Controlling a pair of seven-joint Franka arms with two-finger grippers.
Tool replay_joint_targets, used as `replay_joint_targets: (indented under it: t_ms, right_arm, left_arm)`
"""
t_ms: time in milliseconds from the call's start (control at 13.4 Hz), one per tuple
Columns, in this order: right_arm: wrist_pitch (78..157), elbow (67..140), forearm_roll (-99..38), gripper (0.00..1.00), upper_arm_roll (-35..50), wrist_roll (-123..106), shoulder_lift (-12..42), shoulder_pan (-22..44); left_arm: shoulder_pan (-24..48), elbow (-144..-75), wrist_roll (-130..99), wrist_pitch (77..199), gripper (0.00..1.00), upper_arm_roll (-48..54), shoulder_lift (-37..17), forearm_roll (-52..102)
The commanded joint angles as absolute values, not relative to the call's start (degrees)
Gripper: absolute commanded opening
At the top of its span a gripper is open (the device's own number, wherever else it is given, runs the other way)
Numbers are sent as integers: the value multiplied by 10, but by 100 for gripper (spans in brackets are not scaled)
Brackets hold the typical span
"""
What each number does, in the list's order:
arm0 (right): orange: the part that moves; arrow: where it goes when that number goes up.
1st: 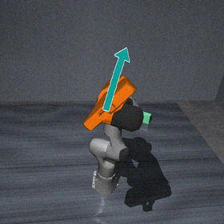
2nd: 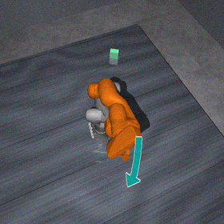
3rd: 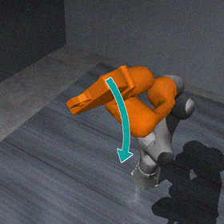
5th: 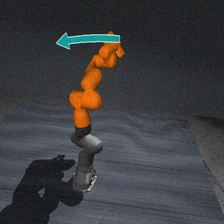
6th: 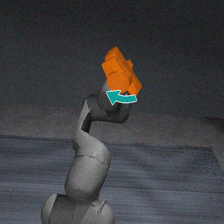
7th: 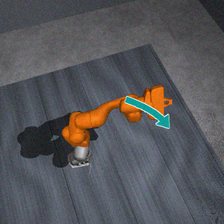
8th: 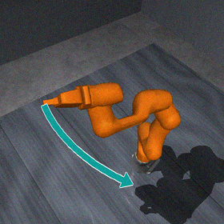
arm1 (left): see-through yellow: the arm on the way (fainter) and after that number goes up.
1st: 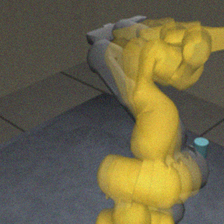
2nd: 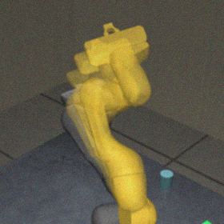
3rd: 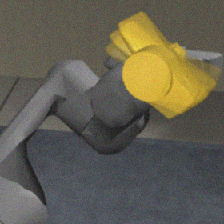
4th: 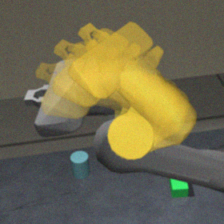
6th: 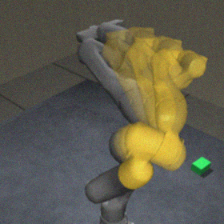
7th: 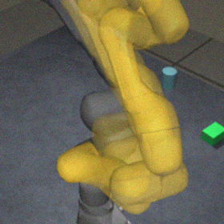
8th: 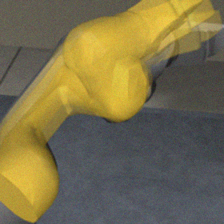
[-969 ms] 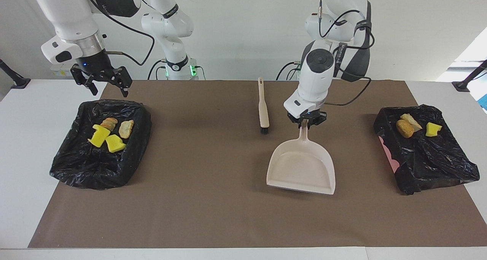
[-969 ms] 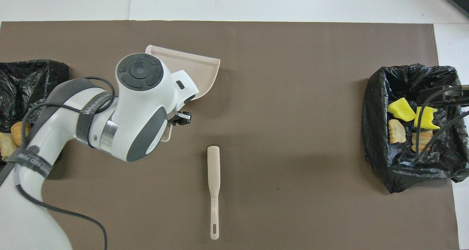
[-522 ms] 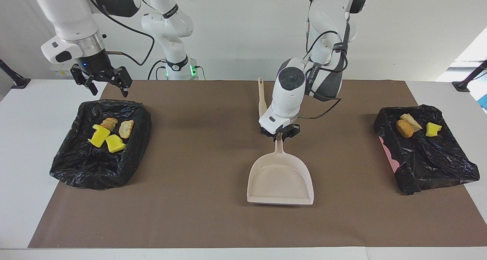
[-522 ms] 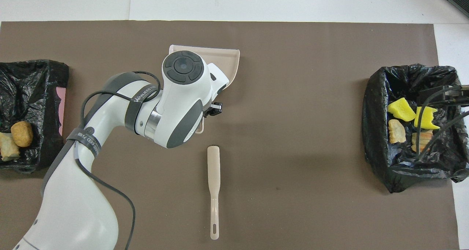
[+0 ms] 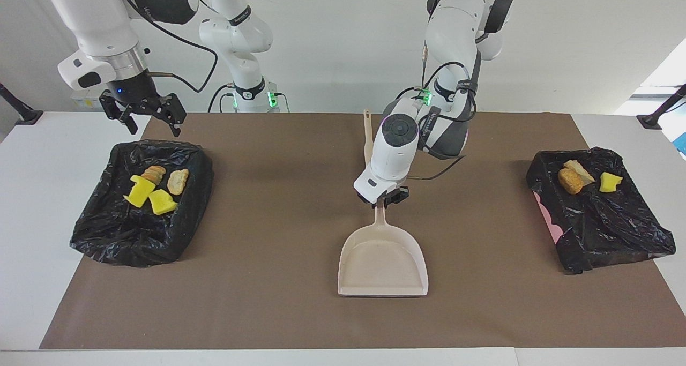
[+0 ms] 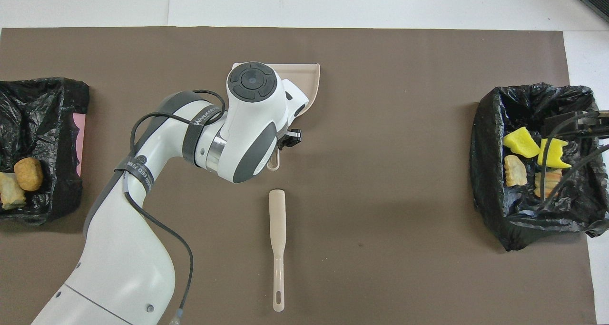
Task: Sweep and dump trash in bin
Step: 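Lower the dustpan onto the table above the brush with the left gripper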
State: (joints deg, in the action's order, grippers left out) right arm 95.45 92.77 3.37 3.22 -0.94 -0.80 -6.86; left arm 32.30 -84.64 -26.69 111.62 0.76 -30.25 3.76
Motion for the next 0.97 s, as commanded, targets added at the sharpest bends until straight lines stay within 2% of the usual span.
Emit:
replay_joint_targets:
  t_ms: [0,75,149,298,447,745,894]
  right_arm:
    - [942,916,27,100,34,-1,-3,-70]
    - [942,916,27,100,34,-1,-3,-70]
    - [942,916,27,100,34,-1,-3,-70]
    - [942,916,26,100,34,-1,-3,-70]
    - [942,916,26,100,35,-1,-3,-70]
    - [942,916,26,100,34,-1,-3,-70]
    - [942,916,27,100,34,-1,-3,-70]
  left_arm:
    - [337,-865,-268,1121,36,-3,-294,49]
    - [337,-865,-269,1121,47,-3,-294,49]
    - [338,-864,-269,1119,51,-3,-293,49]
    - [338,-864,-269,1113,77,-4,-285,44]
    - [330,-878,-267,1100,100,-7,-245,41]
    - [319,-936,-263,1097,100,-19,-163,-19]
    - [287,-954,-245,1087,100,-18,-116,-21]
